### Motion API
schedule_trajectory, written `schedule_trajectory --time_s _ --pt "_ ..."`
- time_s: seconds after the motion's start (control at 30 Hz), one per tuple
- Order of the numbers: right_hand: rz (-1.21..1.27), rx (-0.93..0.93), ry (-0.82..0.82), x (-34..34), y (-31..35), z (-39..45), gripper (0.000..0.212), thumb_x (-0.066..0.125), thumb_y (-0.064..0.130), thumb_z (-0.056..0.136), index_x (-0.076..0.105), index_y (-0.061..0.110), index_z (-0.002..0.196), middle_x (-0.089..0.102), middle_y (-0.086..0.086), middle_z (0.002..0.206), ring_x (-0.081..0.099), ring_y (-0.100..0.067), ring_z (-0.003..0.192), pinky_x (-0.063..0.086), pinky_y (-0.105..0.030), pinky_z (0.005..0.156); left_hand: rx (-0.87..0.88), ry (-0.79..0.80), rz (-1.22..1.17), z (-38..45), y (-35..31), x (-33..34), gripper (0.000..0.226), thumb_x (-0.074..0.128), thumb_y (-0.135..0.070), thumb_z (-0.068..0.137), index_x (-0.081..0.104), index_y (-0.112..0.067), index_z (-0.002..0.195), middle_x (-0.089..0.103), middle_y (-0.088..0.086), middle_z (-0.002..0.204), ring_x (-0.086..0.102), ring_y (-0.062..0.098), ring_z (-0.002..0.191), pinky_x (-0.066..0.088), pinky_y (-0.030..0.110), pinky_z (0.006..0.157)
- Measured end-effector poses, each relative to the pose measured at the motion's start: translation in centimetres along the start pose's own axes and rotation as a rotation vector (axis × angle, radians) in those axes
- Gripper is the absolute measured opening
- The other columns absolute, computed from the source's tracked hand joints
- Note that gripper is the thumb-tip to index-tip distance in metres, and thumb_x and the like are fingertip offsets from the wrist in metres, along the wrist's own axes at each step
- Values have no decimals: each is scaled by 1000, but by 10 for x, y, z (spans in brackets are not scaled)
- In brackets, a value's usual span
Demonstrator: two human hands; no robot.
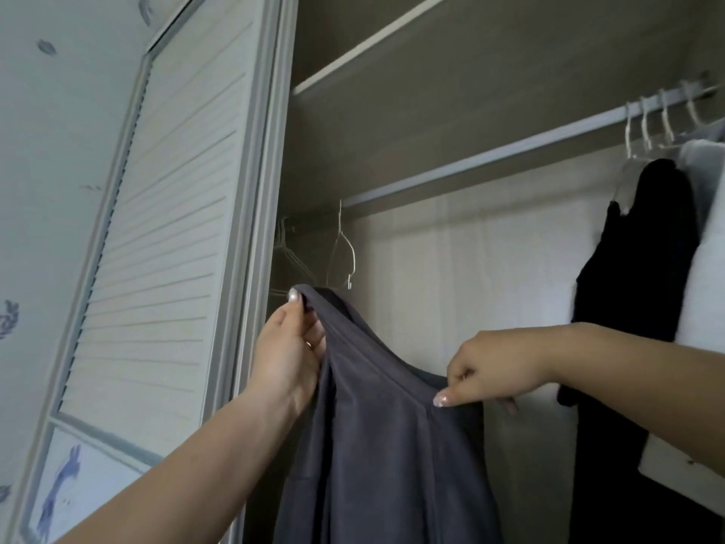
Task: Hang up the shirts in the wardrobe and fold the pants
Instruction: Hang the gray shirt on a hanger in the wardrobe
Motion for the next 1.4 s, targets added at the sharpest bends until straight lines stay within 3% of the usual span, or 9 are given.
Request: schedule_trajectory --time_s 0.23,0.4,0.5,0.8,0.9,1.03,1.13,1.23,1.4 --pt "449 43 286 -17 -24 74 28 57 42 91 63 21 109 61 0 119 71 -14 90 55 -22 70 76 36 56 36 -2 10 32 37 -30 103 53 -14 80 54 -7 44 52 3 38 43 15 39" --pt "462 -18 -371 -77 -25 140 29 56 42 91 54 15 81 63 -9 97 68 -25 85 58 -37 74 106 80 164 57 -8 17 33 38 -30 102 58 -5 94 52 -7 47 52 5 42 45 17 45" --pt "499 -32 -707 -102 -19 176 50 58 47 87 49 18 126 56 -10 118 62 -32 98 53 -36 82 107 87 190 68 -4 12 30 41 -28 101 50 -11 78 41 -8 43 40 3 35 39 15 37" --pt "774 -86 -843 -112 -4 261 80 58 41 90 9 23 151 30 -13 151 38 -32 134 35 -33 104 73 117 306 80 3 -9 23 60 -33 81 63 -11 71 47 -2 57 46 9 49 46 20 43" --pt "921 2 -869 -117 -5 278 62 56 41 91 34 12 142 49 -11 139 48 -31 126 41 -30 91 48 88 323 82 6 -15 23 61 -22 86 70 -16 66 57 1 61 56 10 50 48 21 44" --pt "955 16 -855 -123 -2 299 32 46 36 97 61 13 81 62 -11 91 59 -32 100 42 -27 68 -10 66 252 85 2 -17 12 53 -21 92 57 -15 82 48 2 67 49 14 55 48 21 44" --pt "1043 18 -901 -127 1 310 39 36 31 101 67 6 101 68 -12 110 59 -31 106 47 -30 87 12 31 189 84 -6 -16 27 48 -37 94 57 -13 85 59 2 63 60 15 50 48 21 41" --pt "1064 41 -1061 -130 4 308 34 32 32 102 58 15 87 71 -7 99 60 -24 88 38 -24 64 63 -2 272 84 -15 -20 43 50 -57 82 47 -18 100 24 1 68 36 13 54 37 21 49" --pt "1035 -6 -1241 -131 4 291 32 31 32 102 53 15 85 70 -2 81 63 -25 78 35 -26 59 52 -51 338 77 -17 -31 38 59 -46 86 46 -21 61 26 -4 48 28 8 38 34 17 35"
Point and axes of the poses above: each hand's wrist, its own z-axis towards the middle knuckle, its own x-axis out of the palm, y = z × x, the point moved 5 cm from there along z, towards the middle knuckle
